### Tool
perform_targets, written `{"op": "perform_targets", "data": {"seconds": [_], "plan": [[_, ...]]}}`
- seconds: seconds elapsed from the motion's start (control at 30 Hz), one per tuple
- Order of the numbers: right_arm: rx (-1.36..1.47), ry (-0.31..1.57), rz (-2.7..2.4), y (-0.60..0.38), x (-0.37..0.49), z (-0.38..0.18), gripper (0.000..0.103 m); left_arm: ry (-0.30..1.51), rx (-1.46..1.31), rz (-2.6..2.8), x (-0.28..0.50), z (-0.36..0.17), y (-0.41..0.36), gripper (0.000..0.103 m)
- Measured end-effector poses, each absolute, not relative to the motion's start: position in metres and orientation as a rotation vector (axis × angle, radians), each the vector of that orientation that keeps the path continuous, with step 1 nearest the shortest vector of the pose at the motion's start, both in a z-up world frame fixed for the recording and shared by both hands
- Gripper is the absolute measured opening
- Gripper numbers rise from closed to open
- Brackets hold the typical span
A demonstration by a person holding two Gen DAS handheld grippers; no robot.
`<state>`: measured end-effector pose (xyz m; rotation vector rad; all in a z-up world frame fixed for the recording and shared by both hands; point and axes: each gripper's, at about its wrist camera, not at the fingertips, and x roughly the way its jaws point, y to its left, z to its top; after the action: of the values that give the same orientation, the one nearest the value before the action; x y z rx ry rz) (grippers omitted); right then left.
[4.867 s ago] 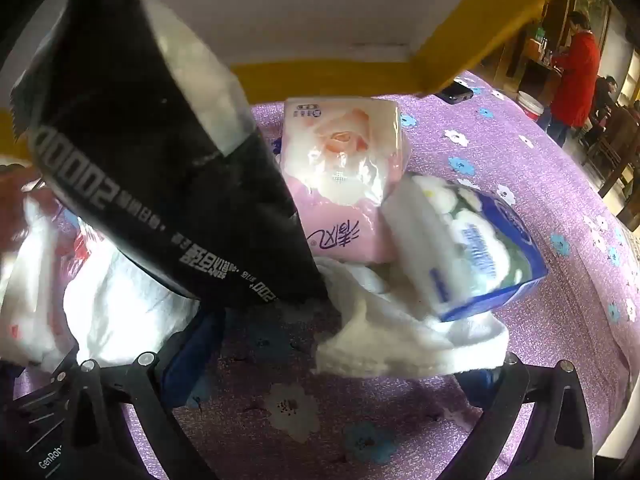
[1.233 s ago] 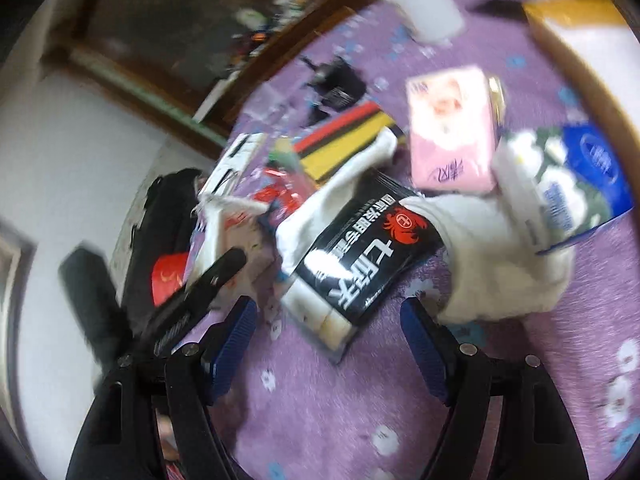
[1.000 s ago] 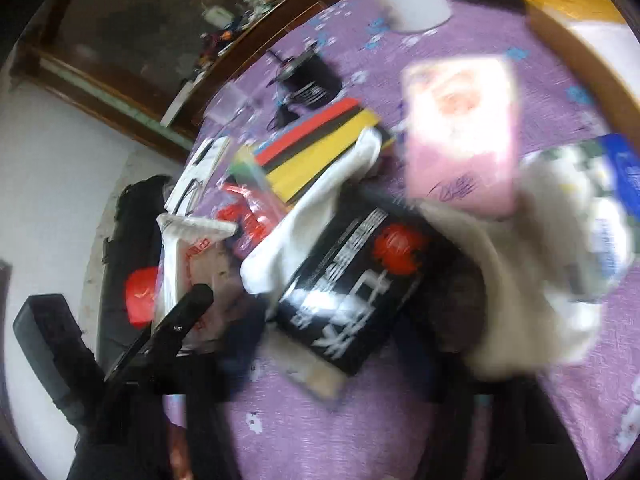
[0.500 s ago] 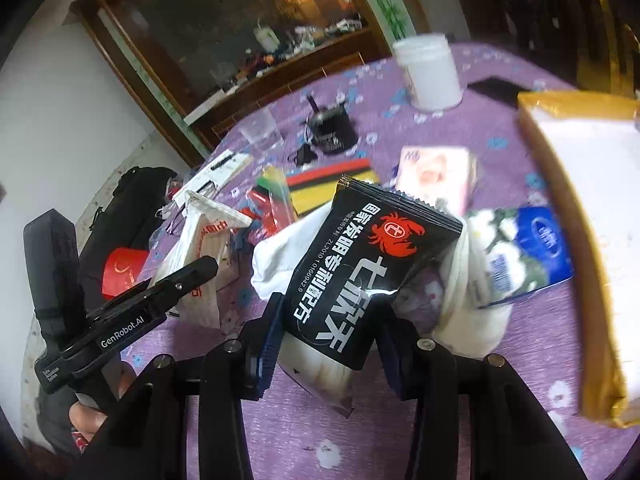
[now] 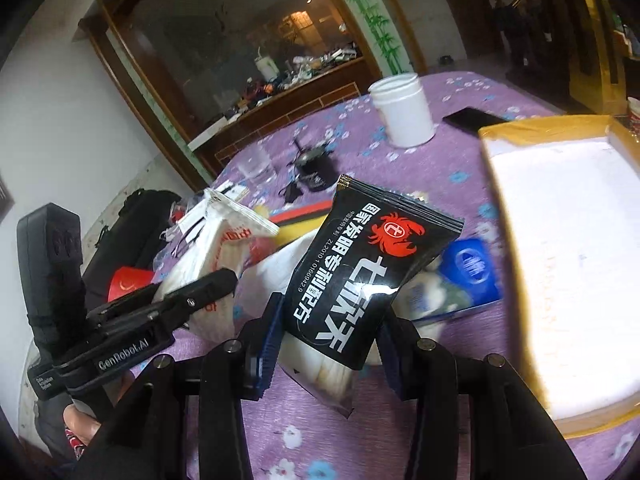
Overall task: Organize soft objects
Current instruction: 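Carry the wipe pack and snack bag to the tray and release both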
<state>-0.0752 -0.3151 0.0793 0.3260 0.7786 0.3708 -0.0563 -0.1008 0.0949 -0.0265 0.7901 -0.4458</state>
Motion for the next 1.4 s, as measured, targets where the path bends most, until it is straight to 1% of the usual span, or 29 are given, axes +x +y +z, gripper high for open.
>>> {"op": "perform_targets", "data": {"seconds": [0.17,0.43,0.73,0.83,1.1,1.27,1.4], "plan": [[0.324,0.735,0.322,-0.350,-0.080,0.099,0.045,0.783,0.013,-0.517,-0.055,0.106,-0.141,0.032],[0.303,0.742,0.216,-0.414,-0.072,0.114,0.045,0.815,0.044,-0.614,-0.033,0.117,-0.209,0.032],[0.256,0.847,0.114,-0.481,-0.027,0.111,0.045,0.894,0.066,-0.650,0.004,0.108,-0.286,0.032],[0.236,0.892,0.093,-0.498,-0.005,0.104,0.045,0.931,0.065,-0.625,0.023,0.095,-0.308,0.032],[0.181,1.018,0.092,-0.516,0.051,0.074,0.045,1.013,0.037,-0.574,0.047,0.069,-0.338,0.032],[0.142,1.051,0.111,-0.506,0.068,0.067,0.045,1.052,0.030,-0.557,0.052,0.059,-0.339,0.033],[0.111,1.062,0.107,-0.500,0.084,0.059,0.046,1.039,0.041,-0.546,0.054,0.056,-0.341,0.033]]}}
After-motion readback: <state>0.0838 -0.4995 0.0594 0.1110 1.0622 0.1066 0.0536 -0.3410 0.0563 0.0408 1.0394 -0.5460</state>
